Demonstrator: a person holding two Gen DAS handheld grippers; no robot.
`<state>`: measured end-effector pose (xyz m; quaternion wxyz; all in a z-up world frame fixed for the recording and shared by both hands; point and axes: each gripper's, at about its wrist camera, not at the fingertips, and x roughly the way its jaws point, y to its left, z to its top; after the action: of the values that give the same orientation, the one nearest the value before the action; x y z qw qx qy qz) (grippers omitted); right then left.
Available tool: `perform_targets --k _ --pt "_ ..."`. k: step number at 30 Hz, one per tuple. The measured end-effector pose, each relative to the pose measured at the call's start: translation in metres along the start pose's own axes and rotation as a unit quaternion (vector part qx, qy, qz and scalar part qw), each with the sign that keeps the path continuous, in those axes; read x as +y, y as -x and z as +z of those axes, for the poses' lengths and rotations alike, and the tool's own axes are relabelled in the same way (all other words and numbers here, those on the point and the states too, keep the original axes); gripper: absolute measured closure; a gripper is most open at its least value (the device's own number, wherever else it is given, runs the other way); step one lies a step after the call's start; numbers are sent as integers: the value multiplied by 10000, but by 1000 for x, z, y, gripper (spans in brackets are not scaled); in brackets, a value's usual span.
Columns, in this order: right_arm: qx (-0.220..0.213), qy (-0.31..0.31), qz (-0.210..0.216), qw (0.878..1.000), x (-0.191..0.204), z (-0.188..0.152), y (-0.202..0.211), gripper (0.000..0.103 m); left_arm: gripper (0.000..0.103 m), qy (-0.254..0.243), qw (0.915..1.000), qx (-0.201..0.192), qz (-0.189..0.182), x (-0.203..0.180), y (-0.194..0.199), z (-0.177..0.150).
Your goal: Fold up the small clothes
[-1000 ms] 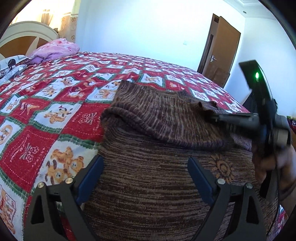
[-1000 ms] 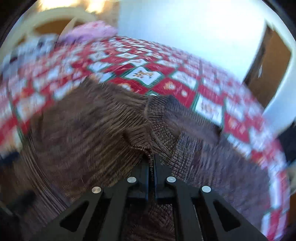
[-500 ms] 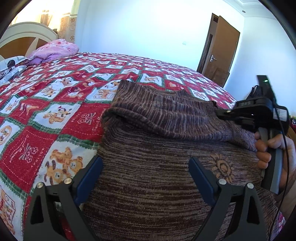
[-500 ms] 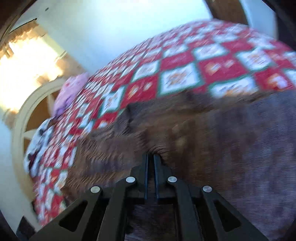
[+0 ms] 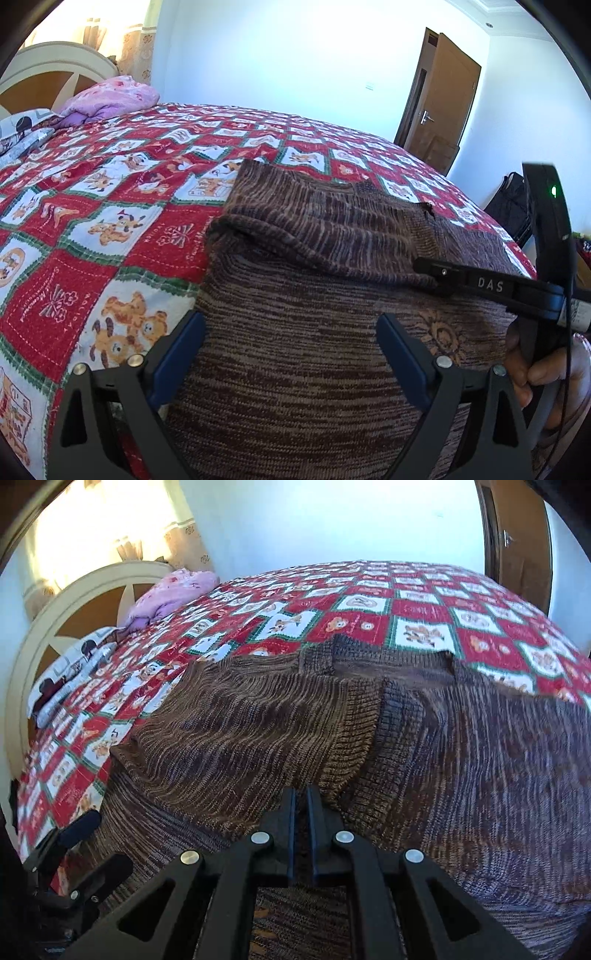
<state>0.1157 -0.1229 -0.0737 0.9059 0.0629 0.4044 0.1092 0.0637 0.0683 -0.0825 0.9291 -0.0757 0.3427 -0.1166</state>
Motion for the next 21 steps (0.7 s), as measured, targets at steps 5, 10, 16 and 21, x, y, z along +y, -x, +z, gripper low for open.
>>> perform_targets --k 5,10,16,21 --pt "-52 5 -27 10000 0 -2 1 97 7 523 9974 -158 478 16 18 13" --pt "-73 179 -225 9996 8 -3 2 97 6 322 9945 -421 902 16 20 60" --pt "-97 192 -242 9995 7 -4 2 97 7 203 9759 817 2012 27 -55 73" --pt "-83 175 -218 9996 7 -4 2 97 0 629 9772 599 1938 51 -32 42"
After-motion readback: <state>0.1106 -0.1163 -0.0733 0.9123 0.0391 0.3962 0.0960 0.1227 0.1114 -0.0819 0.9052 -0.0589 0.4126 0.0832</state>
